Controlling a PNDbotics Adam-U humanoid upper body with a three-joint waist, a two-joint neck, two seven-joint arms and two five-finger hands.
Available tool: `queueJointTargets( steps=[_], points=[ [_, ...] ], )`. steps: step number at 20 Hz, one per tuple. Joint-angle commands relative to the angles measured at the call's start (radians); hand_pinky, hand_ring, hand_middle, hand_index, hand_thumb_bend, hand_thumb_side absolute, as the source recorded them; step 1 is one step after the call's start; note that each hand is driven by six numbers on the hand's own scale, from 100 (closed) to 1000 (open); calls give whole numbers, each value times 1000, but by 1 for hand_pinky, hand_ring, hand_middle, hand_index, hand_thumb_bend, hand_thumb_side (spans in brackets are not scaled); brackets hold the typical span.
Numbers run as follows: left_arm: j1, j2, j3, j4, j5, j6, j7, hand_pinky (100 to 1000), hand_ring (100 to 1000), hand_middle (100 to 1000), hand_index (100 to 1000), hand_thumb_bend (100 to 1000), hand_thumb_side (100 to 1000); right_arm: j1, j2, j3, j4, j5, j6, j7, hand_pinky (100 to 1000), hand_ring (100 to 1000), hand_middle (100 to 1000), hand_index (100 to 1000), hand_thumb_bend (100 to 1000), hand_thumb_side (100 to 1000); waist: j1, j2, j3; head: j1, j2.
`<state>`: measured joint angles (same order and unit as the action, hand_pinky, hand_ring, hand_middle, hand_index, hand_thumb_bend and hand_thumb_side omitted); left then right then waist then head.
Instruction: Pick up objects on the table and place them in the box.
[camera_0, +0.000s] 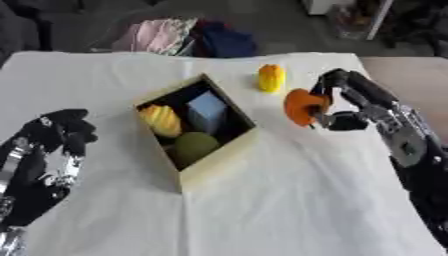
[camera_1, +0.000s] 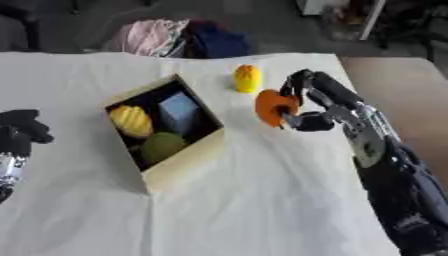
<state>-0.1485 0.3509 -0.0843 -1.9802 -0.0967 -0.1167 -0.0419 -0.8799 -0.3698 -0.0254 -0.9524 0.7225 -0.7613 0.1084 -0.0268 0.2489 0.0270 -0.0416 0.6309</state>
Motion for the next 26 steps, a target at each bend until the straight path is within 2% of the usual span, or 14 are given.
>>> queueJointTargets(
  steps=[1, 6, 13, 14, 16, 17, 20, 21, 22, 24, 26],
  points=[
    [-9, 3, -6, -20, 9, -2, -12, 679, 610, 594, 800, 100, 532, -42, -37, 7, -57, -95, 2, 43, 510, 489, 266, 340, 100, 105, 1, -13, 9, -11, -11],
    [-24, -8, -16, -20, 16, 4, -26, 680, 610, 594, 799, 100, 539, -72, -25, 25, -81, -161, 7, 130, 526, 498, 272, 347, 100, 110, -9, -12, 49, -37, -19],
    [-41, -13, -36, -20, 25, 10, -47, 679, 608, 592, 797, 100, 541, -100, 36, 46, -76, -146, -15, 222, 550, 516, 307, 383, 100, 126, -27, -7, 115, -94, -24],
    [-43, -13, -36, -20, 26, 10, -49, 679, 607, 592, 797, 100, 541, -101, 45, 50, -77, -142, -20, 231, 564, 529, 355, 437, 100, 100, -29, -7, 121, -99, -24],
    [-46, -14, -38, -20, 28, 9, -52, 679, 607, 591, 796, 100, 542, -102, 63, 61, -80, -123, -29, 251, 593, 563, 453, 552, 100, 136, -32, -6, 130, -109, -24],
    [-47, -14, -39, -20, 29, 10, -53, 679, 606, 590, 796, 100, 542, -101, 70, 69, -82, -106, -36, 264, 618, 593, 519, 657, 100, 136, -33, -6, 133, -113, -24],
    [-49, -15, -38, -20, 30, 10, -54, 679, 604, 588, 795, 100, 543, -93, 82, 84, -85, -36, -61, 299, 680, 683, 717, 866, 100, 147, -36, -6, 138, -120, -25],
    [-49, -15, -37, -20, 31, 11, -53, 679, 604, 587, 796, 100, 544, -89, 82, 89, -82, -10, -68, 312, 696, 707, 760, 904, 100, 149, -37, -7, 140, -120, -25],
    [-48, -16, -37, -20, 31, 12, -53, 679, 603, 587, 795, 100, 545, -85, 82, 91, -78, 14, -74, 322, 717, 732, 797, 937, 100, 197, -38, -8, 140, -119, -26],
    [-45, -16, -36, -20, 30, 15, -52, 679, 603, 586, 795, 100, 546, -81, 79, 92, -71, 51, -83, 338, 733, 749, 832, 961, 100, 333, -40, -10, 140, -118, -26],
    [-44, -16, -35, -20, 30, 16, -52, 679, 602, 586, 796, 100, 545, -79, 73, 88, -67, 63, -90, 344, 740, 757, 844, 965, 100, 386, -42, -12, 139, -115, -26]
  ],
)
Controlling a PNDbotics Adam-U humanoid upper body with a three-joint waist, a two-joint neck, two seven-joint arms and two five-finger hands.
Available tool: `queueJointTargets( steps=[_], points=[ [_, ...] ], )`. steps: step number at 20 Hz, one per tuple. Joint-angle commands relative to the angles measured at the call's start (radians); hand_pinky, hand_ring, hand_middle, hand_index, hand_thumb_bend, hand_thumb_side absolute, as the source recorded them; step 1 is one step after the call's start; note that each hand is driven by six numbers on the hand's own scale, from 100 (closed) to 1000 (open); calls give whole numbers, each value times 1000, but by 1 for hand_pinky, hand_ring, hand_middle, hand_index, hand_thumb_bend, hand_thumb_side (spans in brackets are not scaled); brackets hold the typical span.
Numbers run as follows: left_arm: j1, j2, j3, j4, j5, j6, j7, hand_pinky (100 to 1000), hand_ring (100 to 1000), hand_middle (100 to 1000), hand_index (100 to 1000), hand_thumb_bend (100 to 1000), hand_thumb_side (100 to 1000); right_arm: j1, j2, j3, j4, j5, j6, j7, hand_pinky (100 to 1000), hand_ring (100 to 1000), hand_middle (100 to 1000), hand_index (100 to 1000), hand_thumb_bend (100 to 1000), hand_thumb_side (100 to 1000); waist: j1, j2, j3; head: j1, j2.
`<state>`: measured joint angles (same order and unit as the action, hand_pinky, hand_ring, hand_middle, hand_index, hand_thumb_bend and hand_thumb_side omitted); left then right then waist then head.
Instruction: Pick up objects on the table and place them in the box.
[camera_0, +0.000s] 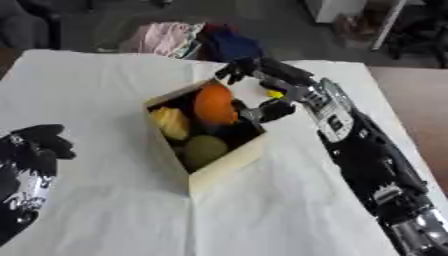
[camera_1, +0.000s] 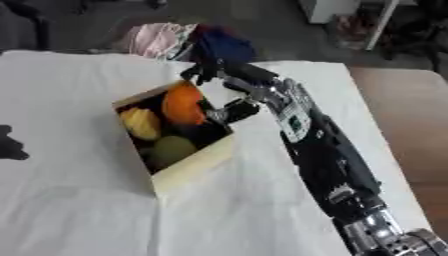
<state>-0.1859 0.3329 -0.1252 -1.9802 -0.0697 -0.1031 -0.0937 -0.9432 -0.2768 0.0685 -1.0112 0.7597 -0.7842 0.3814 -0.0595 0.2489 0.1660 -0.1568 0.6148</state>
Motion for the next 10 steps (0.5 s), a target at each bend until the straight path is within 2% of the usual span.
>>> queueJointTargets(
  steps=[1, 3, 4, 5, 6, 7, 10],
  points=[
    [-6, 3, 6, -20, 2, 3, 0, 679, 602, 586, 796, 100, 545, -14, -25, -9, -7, 25, -70, 72, 739, 759, 850, 969, 100, 439, -10, -13, -1, 1, -10],
    [-4, 3, 7, -20, 1, 4, 1, 679, 602, 585, 795, 100, 546, -12, -37, -21, -7, 5, -67, 73, 729, 754, 845, 964, 100, 431, -11, -14, -3, 4, -10],
    [-3, 4, 7, -20, 0, 5, 1, 679, 602, 585, 795, 100, 537, -10, -43, -30, -7, -13, -60, 71, 721, 749, 841, 961, 100, 474, -12, -14, -4, 4, -10],
    [-2, 4, 8, -20, -1, 6, 2, 680, 602, 585, 795, 100, 547, -10, -53, -43, -7, -35, -47, 66, 716, 746, 840, 960, 100, 391, -13, -14, -4, 5, -10],
    [-1, 4, 8, -20, -2, 6, 2, 680, 602, 585, 795, 100, 547, -11, -65, -55, -9, -54, -33, 60, 711, 743, 848, 966, 100, 380, -14, -13, -5, 5, -11],
    [-1, 4, 8, -20, -3, 6, 2, 680, 602, 585, 795, 100, 547, -11, -78, -73, -12, -65, -12, 46, 702, 737, 837, 956, 100, 314, -15, -13, -5, 6, -12],
    [-1, 5, 8, -20, -5, 6, 2, 680, 602, 585, 795, 100, 547, -13, -120, -125, 13, -120, 60, -13, 685, 729, 840, 957, 100, 301, -18, -11, -7, 8, -17]
  ],
)
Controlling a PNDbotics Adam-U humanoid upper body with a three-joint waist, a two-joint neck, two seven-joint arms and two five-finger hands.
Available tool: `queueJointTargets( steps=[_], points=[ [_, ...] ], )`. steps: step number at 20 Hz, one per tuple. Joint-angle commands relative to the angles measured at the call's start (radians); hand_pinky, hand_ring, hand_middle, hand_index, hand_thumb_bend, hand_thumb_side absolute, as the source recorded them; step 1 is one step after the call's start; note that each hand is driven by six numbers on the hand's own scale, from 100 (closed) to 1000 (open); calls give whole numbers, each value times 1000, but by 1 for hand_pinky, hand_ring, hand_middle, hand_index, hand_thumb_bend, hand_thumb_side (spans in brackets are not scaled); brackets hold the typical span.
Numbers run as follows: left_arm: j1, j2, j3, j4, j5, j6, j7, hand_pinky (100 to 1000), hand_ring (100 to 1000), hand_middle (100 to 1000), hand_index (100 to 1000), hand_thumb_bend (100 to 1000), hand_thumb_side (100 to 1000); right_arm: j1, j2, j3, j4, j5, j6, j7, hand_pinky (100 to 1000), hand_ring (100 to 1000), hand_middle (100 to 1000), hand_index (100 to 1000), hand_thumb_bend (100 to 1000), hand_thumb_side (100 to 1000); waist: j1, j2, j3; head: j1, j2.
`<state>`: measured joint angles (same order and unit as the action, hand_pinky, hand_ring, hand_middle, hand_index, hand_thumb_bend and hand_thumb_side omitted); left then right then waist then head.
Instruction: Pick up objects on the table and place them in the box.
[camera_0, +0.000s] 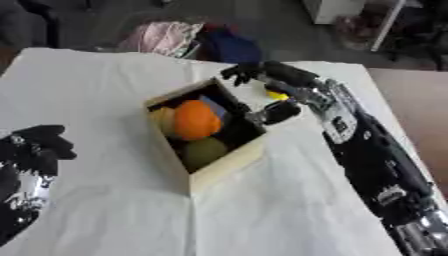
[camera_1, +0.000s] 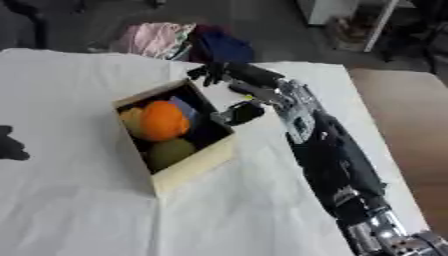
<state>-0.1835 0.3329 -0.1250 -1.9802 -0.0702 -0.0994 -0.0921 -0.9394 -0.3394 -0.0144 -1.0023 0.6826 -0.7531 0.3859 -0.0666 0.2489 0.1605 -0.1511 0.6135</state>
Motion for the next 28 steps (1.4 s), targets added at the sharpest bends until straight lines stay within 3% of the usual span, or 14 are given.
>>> queueJointTargets(
  steps=[1, 6, 11, 17, 20, 26, 28],
  points=[
    [-4, 6, 7, -20, -6, 2, 0, 681, 602, 585, 795, 100, 546, -16, -71, -60, 21, -52, 58, -41, 680, 728, 848, 958, 100, 281, -12, -10, -1, 1, -19],
    [-12, 8, 2, -20, -9, 3, -5, 682, 603, 586, 795, 100, 549, -8, -112, -131, 114, -19, 163, -148, 671, 724, 861, 955, 100, 362, -23, -2, 14, -12, -36],
    [-40, 7, -9, -20, 1, -1, -16, 683, 604, 587, 796, 100, 548, 3, -127, -168, 192, 53, 212, -244, 678, 744, 902, 960, 100, 372, -36, 6, 57, -36, -58],
    [-64, 7, -19, -20, 14, -7, -38, 684, 605, 588, 797, 100, 546, 14, -128, -185, 251, 162, 258, -331, 700, 772, 977, 972, 100, 329, -45, 14, 99, -64, -73],
    [-63, 7, -18, -20, 12, -6, -39, 685, 605, 588, 797, 100, 547, 19, -129, -182, 275, 241, 282, -361, 717, 782, 991, 978, 100, 259, -48, 16, 106, -72, -75],
    [-65, 5, -20, -20, 11, -5, -41, 685, 606, 588, 797, 100, 549, 27, -127, -180, 316, 385, 318, -426, 726, 777, 964, 967, 100, 175, -53, 18, 113, -84, -79],
    [-66, 4, -20, -20, 10, -5, -41, 686, 606, 588, 797, 100, 549, 29, -124, -177, 331, 415, 322, -431, 726, 771, 936, 958, 100, 194, -53, 20, 115, -85, -79]
  ],
)
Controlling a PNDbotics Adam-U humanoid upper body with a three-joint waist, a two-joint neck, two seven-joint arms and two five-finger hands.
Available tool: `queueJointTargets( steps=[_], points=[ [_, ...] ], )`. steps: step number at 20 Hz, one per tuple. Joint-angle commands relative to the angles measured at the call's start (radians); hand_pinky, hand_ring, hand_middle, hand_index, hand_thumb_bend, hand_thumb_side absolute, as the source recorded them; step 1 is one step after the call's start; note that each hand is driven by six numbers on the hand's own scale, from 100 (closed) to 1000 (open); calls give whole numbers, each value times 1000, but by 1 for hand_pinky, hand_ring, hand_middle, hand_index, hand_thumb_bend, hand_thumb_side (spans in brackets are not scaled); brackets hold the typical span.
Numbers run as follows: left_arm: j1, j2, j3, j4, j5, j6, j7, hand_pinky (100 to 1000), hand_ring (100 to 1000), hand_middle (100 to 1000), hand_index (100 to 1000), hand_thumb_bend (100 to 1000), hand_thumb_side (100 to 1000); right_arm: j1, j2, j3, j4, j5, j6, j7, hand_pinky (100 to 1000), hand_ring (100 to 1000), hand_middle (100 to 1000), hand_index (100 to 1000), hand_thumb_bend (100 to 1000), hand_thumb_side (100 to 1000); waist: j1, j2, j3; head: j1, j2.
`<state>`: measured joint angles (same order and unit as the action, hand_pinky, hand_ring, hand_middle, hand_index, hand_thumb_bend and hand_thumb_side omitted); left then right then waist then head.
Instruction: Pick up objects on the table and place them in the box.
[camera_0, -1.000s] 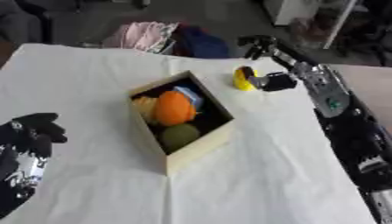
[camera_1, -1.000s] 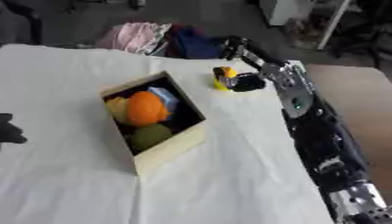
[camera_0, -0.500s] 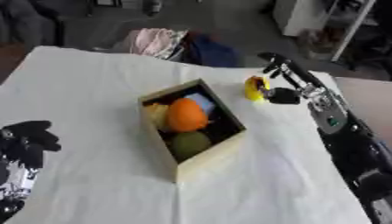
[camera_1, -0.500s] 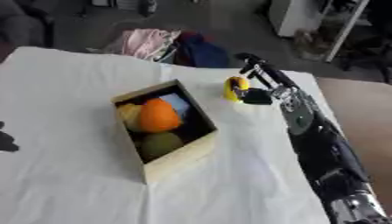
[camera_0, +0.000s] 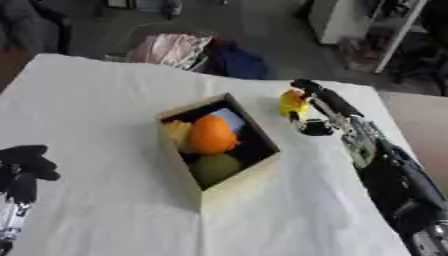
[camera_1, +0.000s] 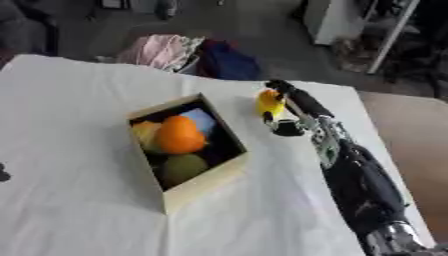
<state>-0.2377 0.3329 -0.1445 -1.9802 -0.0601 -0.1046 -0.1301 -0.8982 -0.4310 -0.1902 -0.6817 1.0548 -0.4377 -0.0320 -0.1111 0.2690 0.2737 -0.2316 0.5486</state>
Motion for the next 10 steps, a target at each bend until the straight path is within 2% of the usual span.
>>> queueJointTargets(
  steps=[1, 4, 5, 8, 9, 10],
  points=[
    [-11, 4, -1, -20, 0, 0, -3, 686, 606, 589, 797, 100, 549, -12, -31, 1, 18, 55, 7, -8, 727, 766, 917, 954, 100, 204, -9, 1, 2, -4, -13],
    [-11, 3, 0, -20, -1, 0, -3, 686, 606, 589, 797, 100, 550, -10, -24, 7, 37, 89, 5, 28, 727, 752, 867, 926, 100, 198, -8, 3, 2, -5, -13],
    [-11, 3, 0, -20, -2, 0, -3, 686, 606, 589, 797, 100, 550, -10, -23, 7, 40, 98, 4, 40, 724, 739, 829, 878, 100, 201, -8, 3, 2, -5, -13],
    [-11, 2, 0, -20, -2, 0, -2, 687, 607, 589, 797, 100, 550, -10, -19, 1, 27, 111, -2, 35, 684, 660, 637, 715, 100, 185, -8, 4, 1, -4, -13],
    [-11, 2, 0, -20, -2, 0, -3, 687, 607, 589, 797, 100, 550, -9, -18, -2, 19, 111, -4, 17, 676, 647, 607, 692, 100, 181, -7, 4, 1, -4, -13],
    [-10, 2, 0, -20, -2, 0, -2, 687, 607, 589, 797, 100, 550, -10, -17, -6, 9, 109, -7, -7, 653, 610, 514, 608, 100, 165, -7, 4, 1, -4, -13]
  ],
)
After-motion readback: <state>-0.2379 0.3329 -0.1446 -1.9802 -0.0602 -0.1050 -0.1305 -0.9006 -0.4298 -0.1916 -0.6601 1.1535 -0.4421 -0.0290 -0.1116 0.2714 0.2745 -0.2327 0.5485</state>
